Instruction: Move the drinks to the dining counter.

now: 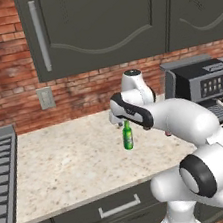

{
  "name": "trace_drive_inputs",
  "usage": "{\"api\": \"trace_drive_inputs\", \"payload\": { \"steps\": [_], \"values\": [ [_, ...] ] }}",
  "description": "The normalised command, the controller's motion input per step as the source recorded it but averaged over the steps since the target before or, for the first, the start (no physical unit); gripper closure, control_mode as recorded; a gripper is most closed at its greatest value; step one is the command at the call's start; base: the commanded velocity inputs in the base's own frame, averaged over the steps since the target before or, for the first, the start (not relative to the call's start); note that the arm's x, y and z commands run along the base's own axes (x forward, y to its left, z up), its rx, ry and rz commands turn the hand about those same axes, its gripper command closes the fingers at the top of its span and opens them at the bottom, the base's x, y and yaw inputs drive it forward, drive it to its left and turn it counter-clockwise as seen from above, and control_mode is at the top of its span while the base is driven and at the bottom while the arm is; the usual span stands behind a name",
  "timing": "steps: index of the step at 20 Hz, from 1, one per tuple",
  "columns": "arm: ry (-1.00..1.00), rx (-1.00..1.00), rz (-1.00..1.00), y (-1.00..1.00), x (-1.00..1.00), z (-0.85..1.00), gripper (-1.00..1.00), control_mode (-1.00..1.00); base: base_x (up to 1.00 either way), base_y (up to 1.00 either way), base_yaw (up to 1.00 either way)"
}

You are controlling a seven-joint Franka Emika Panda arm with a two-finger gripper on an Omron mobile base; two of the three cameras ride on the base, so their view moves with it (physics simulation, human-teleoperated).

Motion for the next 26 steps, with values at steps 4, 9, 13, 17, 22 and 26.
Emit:
{"api": "trace_drive_inputs", "payload": {
  "steps": [4,9,13,17,22,26],
  "values": [
    [0.0,0.0,0.0,0.0,0.16,-0.04,-1.0,-1.0,0.0,0.0,0.0],
    [0.0,0.0,0.0,0.0,0.15,-0.02,-1.0,-1.0,0.0,0.0,0.0],
    [0.0,0.0,0.0,0.0,0.13,-0.04,-1.0,-1.0,0.0,0.0,0.0],
    [0.0,0.0,0.0,0.0,0.11,-0.07,-1.0,-1.0,0.0,0.0,0.0],
    [0.0,0.0,0.0,0.0,0.13,-0.08,-1.0,-1.0,0.0,0.0,0.0],
    [0.0,0.0,0.0,0.0,0.11,-0.03,-1.0,-1.0,0.0,0.0,0.0]
  ]
}}
